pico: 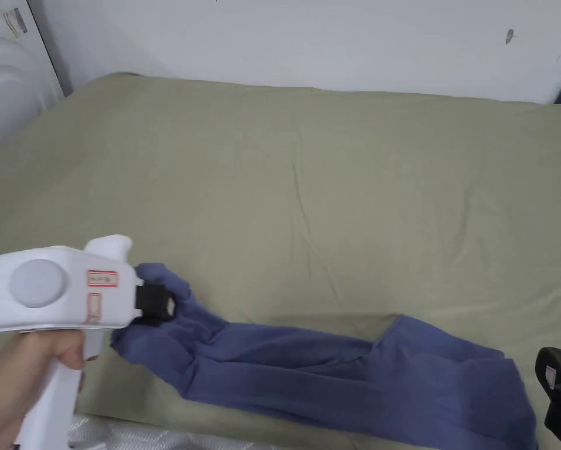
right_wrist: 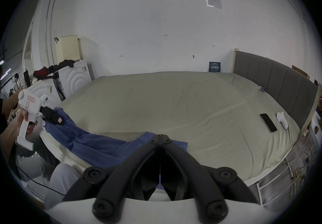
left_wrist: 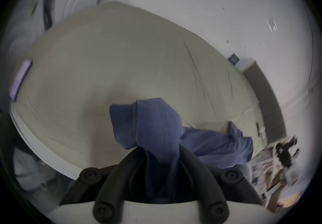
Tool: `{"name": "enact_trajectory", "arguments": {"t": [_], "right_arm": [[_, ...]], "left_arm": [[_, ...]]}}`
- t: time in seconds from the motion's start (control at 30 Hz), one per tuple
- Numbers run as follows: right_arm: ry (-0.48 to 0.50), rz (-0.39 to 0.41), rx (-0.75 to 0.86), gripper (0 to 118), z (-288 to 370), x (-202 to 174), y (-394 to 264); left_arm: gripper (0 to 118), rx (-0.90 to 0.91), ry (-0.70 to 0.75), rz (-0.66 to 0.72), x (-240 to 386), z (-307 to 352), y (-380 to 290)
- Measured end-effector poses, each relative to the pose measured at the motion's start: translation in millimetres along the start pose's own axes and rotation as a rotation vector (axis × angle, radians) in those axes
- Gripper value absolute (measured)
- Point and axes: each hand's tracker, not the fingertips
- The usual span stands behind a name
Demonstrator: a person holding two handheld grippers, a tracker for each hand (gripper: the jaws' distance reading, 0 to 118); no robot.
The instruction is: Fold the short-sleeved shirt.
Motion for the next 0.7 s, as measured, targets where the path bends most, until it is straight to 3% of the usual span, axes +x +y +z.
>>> {"name": "enact_trajectory", "arguments": {"t": [0.3, 0.43, 0.47, 0.5, 0.53, 0.57, 0.6, 0.63, 0.7], "right_arm": [[-0.009, -0.044, -0.010, 2, 6.9, 17.4, -13.4], [-0.015, -0.063, -0.022, 2, 8.8, 27.3, -18.1], [-0.022, -0.071, -0.025, 2, 8.7, 29.6, -19.1], [-0.027, -0.081, -0.029, 2, 8.3, 32.8, -20.0], [-0.029, -0.089, -0.032, 2, 8.0, 35.8, -20.9], [-0.033, -0.100, -0.033, 2, 7.7, 37.9, -22.1], [-0.036, -0.112, -0.034, 2, 7.1, 40.3, -23.1], [-0.036, -0.122, -0.037, 2, 6.0, 42.8, -23.6], [-0.036, -0.141, -0.045, 2, 3.6, 45.2, -23.9]], "left_arm": [[6, -0.134, 0.081, -0.235, 133.9, -87.2, -20.2], [11, -0.151, 0.111, -0.237, 163.4, -127.8, -35.7], [27, -0.160, 0.117, -0.249, 167.1, -135.1, -38.3], [79, -0.174, 0.118, -0.259, 169.8, -141.4, -40.9], [113, -0.181, 0.111, -0.255, 173.1, -143.6, -42.5], [117, -0.209, 0.066, -0.241, 174.0, -146.4, -44.2], [112, -0.247, 0.036, -0.253, 174.7, -145.9, -46.3], [112, -0.146, -0.010, -0.266, 172.4, -133.2, -40.8], [112, -0.154, -0.059, -0.226, 170.8, -109.7, -37.5]]}}
